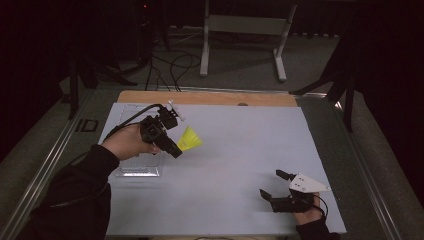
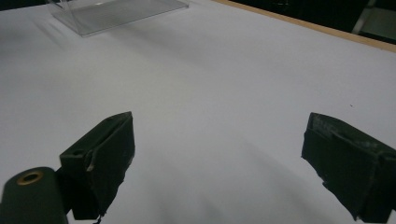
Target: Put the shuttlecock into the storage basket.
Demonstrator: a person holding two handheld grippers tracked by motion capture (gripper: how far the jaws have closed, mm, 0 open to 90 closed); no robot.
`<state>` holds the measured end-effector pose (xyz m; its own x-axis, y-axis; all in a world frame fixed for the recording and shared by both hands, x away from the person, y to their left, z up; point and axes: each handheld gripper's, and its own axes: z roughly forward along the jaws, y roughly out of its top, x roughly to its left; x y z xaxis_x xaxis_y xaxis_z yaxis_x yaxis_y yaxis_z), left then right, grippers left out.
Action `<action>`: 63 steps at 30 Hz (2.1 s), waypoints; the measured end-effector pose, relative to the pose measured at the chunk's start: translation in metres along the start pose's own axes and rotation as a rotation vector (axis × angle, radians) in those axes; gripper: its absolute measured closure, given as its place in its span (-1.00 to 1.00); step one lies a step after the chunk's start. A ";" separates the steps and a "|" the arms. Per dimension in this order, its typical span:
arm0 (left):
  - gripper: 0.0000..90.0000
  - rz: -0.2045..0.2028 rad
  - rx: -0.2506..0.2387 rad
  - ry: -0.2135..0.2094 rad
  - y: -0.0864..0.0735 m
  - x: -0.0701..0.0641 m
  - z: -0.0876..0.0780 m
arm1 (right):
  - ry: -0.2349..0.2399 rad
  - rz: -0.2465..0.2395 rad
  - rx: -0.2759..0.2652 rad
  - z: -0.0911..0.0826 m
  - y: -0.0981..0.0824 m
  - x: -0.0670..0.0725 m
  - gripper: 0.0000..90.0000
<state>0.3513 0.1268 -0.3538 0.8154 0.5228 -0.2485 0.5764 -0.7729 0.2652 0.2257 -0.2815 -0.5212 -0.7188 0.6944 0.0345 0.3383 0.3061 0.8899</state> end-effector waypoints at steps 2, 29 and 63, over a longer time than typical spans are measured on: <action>0.46 -0.021 -0.011 0.001 -0.004 0.005 -0.004 | 0.000 0.000 0.000 0.000 0.000 0.000 -0.78; 0.46 -0.273 -0.097 0.127 -0.067 0.054 -0.037 | 0.004 0.000 0.007 0.001 0.000 0.001 -0.78; 0.46 -0.491 -0.137 0.206 -0.137 0.088 -0.013 | 0.002 -0.004 0.007 0.001 0.001 0.002 -0.78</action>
<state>0.3446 0.2835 -0.4000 0.4343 0.8806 -0.1896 0.8823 -0.3735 0.2863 0.2250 -0.2788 -0.5206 -0.7216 0.6916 0.0321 0.3400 0.3136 0.8866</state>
